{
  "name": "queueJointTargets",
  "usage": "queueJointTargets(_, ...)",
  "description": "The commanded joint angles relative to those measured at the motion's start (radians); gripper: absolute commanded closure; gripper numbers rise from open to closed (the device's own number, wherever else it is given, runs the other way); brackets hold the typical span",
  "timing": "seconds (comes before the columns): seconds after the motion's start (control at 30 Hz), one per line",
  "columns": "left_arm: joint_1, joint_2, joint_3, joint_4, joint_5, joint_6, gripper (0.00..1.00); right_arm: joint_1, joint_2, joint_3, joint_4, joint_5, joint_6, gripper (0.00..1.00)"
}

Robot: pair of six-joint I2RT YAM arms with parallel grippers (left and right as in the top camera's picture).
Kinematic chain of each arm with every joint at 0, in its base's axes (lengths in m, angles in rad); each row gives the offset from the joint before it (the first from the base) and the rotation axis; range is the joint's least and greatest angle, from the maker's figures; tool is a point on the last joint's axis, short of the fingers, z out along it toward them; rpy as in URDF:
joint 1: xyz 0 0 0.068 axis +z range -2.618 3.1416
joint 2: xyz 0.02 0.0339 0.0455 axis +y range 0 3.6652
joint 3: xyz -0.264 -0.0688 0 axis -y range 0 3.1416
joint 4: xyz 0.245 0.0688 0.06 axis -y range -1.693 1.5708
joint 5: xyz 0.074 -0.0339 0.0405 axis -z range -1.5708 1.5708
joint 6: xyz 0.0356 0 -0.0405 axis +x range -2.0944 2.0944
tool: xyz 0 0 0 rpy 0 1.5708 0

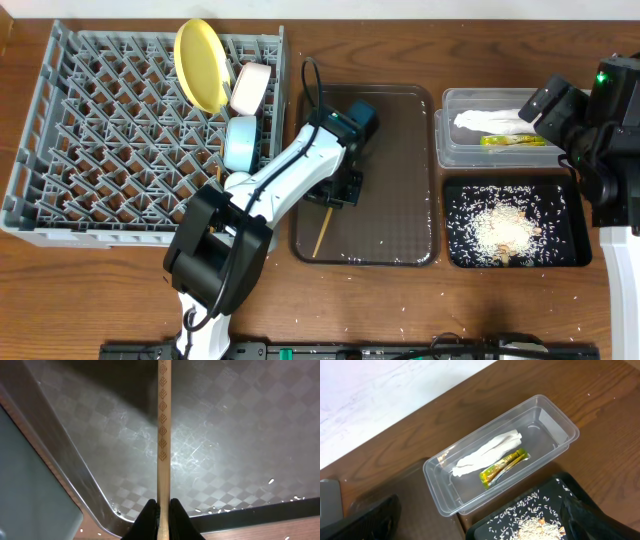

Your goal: Sort waste into correct bins and load items into the dishwasher

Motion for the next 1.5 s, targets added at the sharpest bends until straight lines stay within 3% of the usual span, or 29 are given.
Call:
queueJointTargets(0.0,-0.010,0.015,-0.003,-0.003,0.009,0.014,0.92,-0.004,0.002,0.000,-0.002,0.004,0.011,0.01)
queueJointTargets(0.2,-0.008,0.015,-0.003,-0.031,0.072,0.029,0.92,-0.004,0.002,0.000,-0.002,0.004,0.011,0.01)
queueJointTargets(1.47,-0.024,0.015,-0.055,-0.082,0.120,0.029,0.92,-0.004,0.002,0.000,-0.002,0.004,0.011,0.01)
